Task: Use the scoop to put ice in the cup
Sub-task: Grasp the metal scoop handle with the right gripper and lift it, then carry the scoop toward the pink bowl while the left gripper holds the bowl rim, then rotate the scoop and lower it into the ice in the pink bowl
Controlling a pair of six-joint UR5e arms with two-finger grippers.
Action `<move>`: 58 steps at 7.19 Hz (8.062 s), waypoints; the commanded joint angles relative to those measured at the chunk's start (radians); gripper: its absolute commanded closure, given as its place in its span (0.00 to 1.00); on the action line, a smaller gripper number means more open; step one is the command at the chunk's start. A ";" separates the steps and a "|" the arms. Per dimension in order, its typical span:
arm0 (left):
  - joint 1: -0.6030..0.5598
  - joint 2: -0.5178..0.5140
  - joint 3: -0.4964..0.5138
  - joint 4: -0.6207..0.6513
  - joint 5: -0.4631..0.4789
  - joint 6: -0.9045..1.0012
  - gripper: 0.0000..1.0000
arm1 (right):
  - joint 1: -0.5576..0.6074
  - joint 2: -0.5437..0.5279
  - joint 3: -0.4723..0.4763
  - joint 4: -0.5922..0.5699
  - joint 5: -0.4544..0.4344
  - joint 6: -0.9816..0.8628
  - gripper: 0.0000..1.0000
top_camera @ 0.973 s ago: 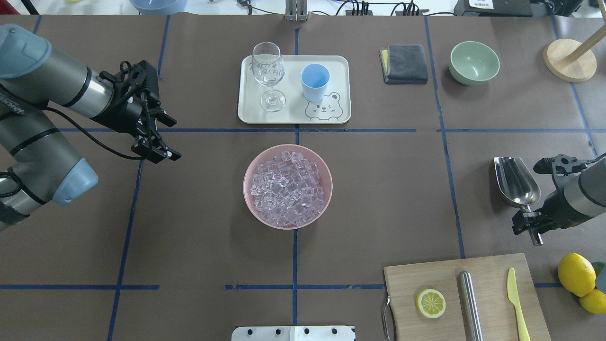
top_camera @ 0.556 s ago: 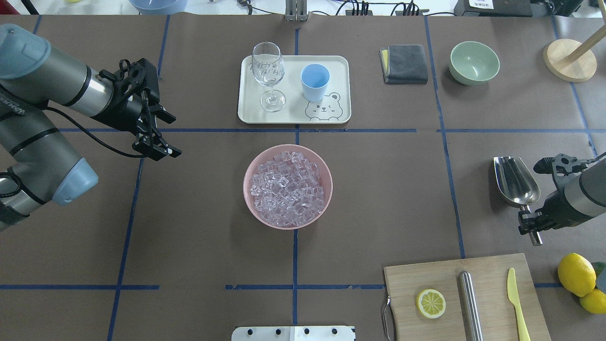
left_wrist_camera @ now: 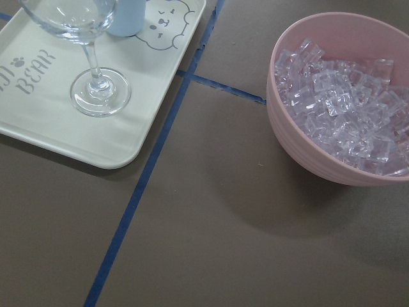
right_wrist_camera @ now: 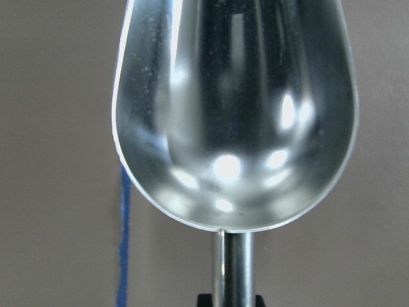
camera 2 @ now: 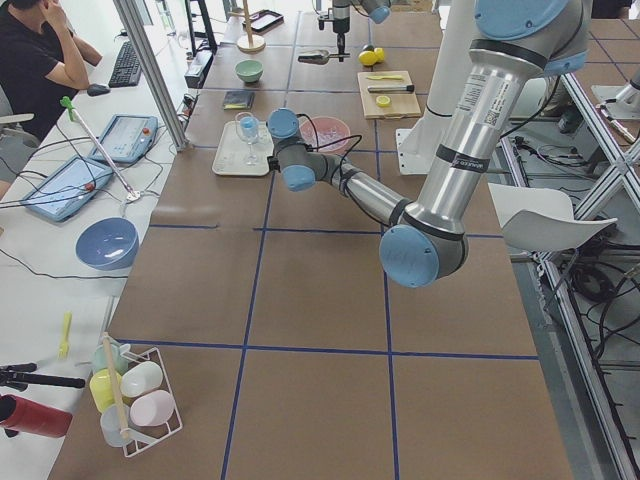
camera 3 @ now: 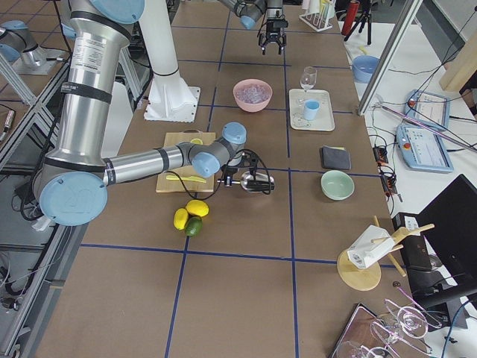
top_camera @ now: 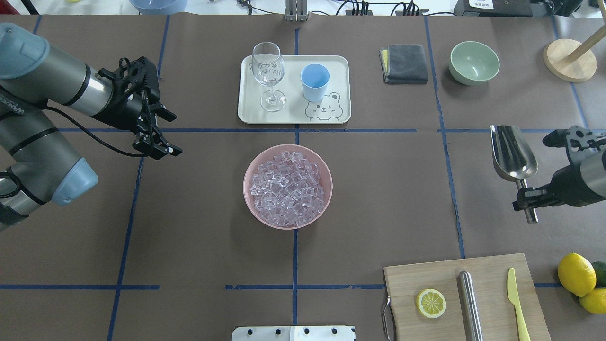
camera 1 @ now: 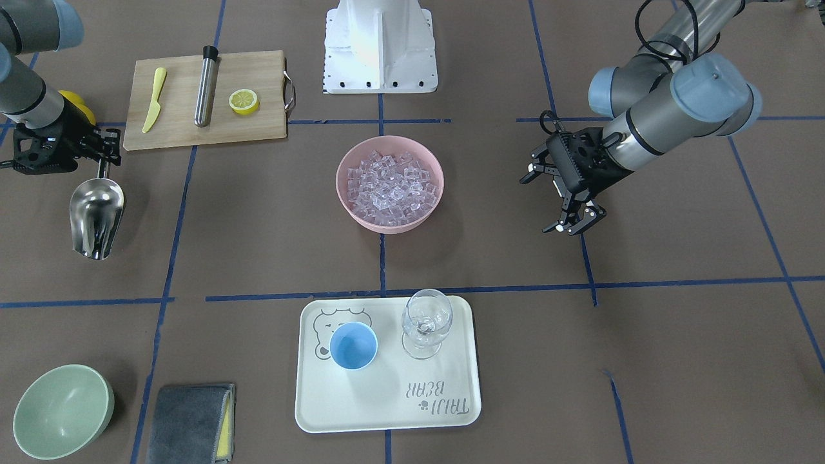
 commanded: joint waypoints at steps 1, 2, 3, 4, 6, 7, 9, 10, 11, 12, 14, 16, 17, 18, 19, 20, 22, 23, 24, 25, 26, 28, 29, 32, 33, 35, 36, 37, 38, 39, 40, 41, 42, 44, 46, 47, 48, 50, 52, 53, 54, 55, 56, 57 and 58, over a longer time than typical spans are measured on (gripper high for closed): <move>0.000 -0.001 -0.002 0.000 0.000 -0.001 0.00 | 0.132 0.050 0.083 -0.012 0.052 -0.001 1.00; 0.000 -0.001 0.000 0.000 0.000 -0.001 0.00 | 0.170 0.100 0.096 -0.044 0.059 -0.004 1.00; 0.000 -0.001 -0.002 0.000 0.000 -0.001 0.00 | 0.184 0.175 0.100 -0.133 0.056 -0.006 1.00; 0.000 -0.001 0.000 0.000 0.000 -0.001 0.00 | 0.179 0.243 0.099 -0.211 0.042 -0.009 1.00; 0.000 -0.008 0.006 0.000 0.000 -0.001 0.00 | 0.139 0.255 0.096 -0.242 -0.051 -0.247 1.00; 0.000 -0.008 0.007 0.002 0.000 -0.001 0.00 | 0.125 0.260 0.091 -0.264 -0.088 -0.318 1.00; 0.003 -0.013 0.007 0.002 0.000 0.001 0.00 | 0.113 0.266 0.087 -0.354 -0.101 -0.471 1.00; 0.005 -0.013 0.010 0.000 0.000 0.006 0.00 | 0.106 0.295 0.067 -0.420 -0.119 -0.641 1.00; 0.006 -0.021 0.012 -0.002 0.000 0.009 0.00 | 0.108 0.344 0.059 -0.531 -0.157 -0.855 1.00; 0.021 -0.021 0.010 -0.008 0.000 0.016 0.00 | 0.109 0.405 0.061 -0.658 -0.192 -1.003 1.00; 0.061 -0.019 0.015 -0.066 0.011 0.007 0.00 | 0.094 0.551 0.071 -0.785 -0.216 -1.090 1.00; 0.087 -0.012 0.018 -0.074 0.015 0.009 0.00 | -0.005 0.582 0.065 -0.862 -0.222 -1.093 1.00; 0.103 -0.010 0.020 -0.092 0.025 0.007 0.00 | -0.031 0.596 0.067 -0.865 -0.228 -1.095 1.00; 0.127 -0.008 0.032 -0.095 0.049 0.007 0.00 | -0.029 0.610 0.074 -0.897 -0.228 -1.096 1.00; 0.170 -0.019 0.046 -0.098 0.098 0.006 0.00 | -0.030 0.680 0.080 -1.005 -0.254 -1.133 1.00; 0.207 -0.021 0.046 -0.112 0.141 0.004 0.00 | -0.041 0.790 0.090 -1.175 -0.344 -1.202 1.00; 0.238 -0.019 0.120 -0.287 0.157 0.004 0.00 | -0.114 0.913 0.081 -1.371 -0.472 -1.225 1.00; 0.253 -0.021 0.141 -0.335 0.157 0.006 0.00 | -0.134 0.915 0.068 -1.375 -0.472 -1.228 1.00; 0.265 -0.030 0.139 -0.339 0.158 0.004 0.00 | -0.159 0.926 0.047 -1.378 -0.474 -1.230 1.00; 0.273 -0.045 0.141 -0.337 0.181 0.004 0.00 | -0.176 0.952 0.018 -1.390 -0.474 -1.230 1.00; 0.276 -0.053 0.145 -0.336 0.190 0.004 0.00 | -0.200 0.985 -0.017 -1.413 -0.480 -1.230 1.00; 0.278 -0.070 0.162 -0.336 0.190 0.003 0.00 | -0.275 1.067 -0.103 -1.477 -0.555 -1.230 1.00; 0.276 -0.082 0.181 -0.339 0.189 0.004 0.00 | -0.276 1.078 -0.113 -1.482 -0.555 -1.231 1.00; 0.278 -0.085 0.216 -0.434 0.189 -0.051 0.00 | -0.282 1.157 -0.192 -1.531 -0.575 -1.244 1.00; 0.281 -0.082 0.231 -0.481 0.189 -0.054 0.00 | -0.283 1.170 -0.199 -1.533 -0.575 -1.244 1.00; 0.282 -0.082 0.273 -0.551 0.190 -0.079 0.00 | -0.286 1.180 -0.205 -1.533 -0.575 -1.244 1.00; 0.284 -0.082 0.273 -0.551 0.190 -0.079 0.00 | -0.289 1.185 -0.211 -1.533 -0.575 -1.244 1.00; 0.284 -0.082 0.273 -0.551 0.189 -0.080 0.00 | -0.299 1.212 -0.258 -1.533 -0.576 -1.244 1.00; 0.284 -0.084 0.273 -0.552 0.189 -0.082 0.00 | -0.308 1.275 -0.362 -1.534 -0.584 -1.244 1.00; 0.285 -0.085 0.271 -0.552 0.189 -0.092 0.00 | -0.338 1.292 -0.404 -1.558 -0.645 -1.244 1.00; 0.285 -0.087 0.271 -0.552 0.189 -0.094 0.00 | -0.361 1.295 -0.407 -1.589 -0.689 -1.245 1.00; 0.285 -0.088 0.271 -0.552 0.189 -0.096 0.00 | -0.380 1.289 -0.410 -1.594 -0.699 -1.245 1.00; 0.285 -0.093 0.271 -0.552 0.189 -0.102 0.00 | -0.392 1.294 -0.432 -1.608 -0.716 -1.245 1.00; 0.287 -0.093 0.271 -0.552 0.189 -0.106 0.00 | -0.444 1.289 -0.439 -1.646 -0.763 -1.265 1.00; 0.285 -0.093 0.273 -0.552 0.189 -0.106 0.00 | -0.446 1.299 -0.439 -1.678 -0.768 -1.342 1.00; 0.287 -0.093 0.274 -0.552 0.189 -0.106 0.00 | -0.446 1.306 -0.444 -1.680 -0.773 -1.369 1.00; 0.287 -0.093 0.274 -0.552 0.189 -0.106 0.00 | -0.444 1.320 -0.455 -1.680 -0.782 -1.377 1.00; 0.287 -0.093 0.274 -0.552 0.189 -0.106 0.00 | -0.443 1.334 -0.481 -1.677 -0.794 -1.377 1.00; 0.287 -0.093 0.279 -0.552 0.189 -0.106 0.00 | -0.432 1.340 -0.501 -1.672 -0.805 -1.377 1.00; 0.287 -0.093 0.279 -0.552 0.189 -0.106 0.00 | -0.432 1.340 -0.516 -1.671 -0.805 -1.377 1.00; 0.287 -0.093 0.279 -0.552 0.189 -0.106 0.00 | -0.434 1.340 -0.537 -1.654 -0.805 -1.376 1.00; 0.287 -0.093 0.279 -0.554 0.189 -0.106 0.00 | -0.435 1.342 -0.542 -1.651 -0.803 -1.374 1.00; 0.287 -0.091 0.279 -0.554 0.189 -0.106 0.00 | -0.437 1.345 -0.548 -1.645 -0.802 -1.373 1.00; 0.287 -0.093 0.279 -0.554 0.189 -0.106 0.00 | -0.438 1.351 -0.580 -1.610 -0.799 -1.370 1.00; 0.287 -0.091 0.279 -0.554 0.189 -0.106 0.00 | -0.441 1.375 -0.638 -1.580 -0.797 -1.370 1.00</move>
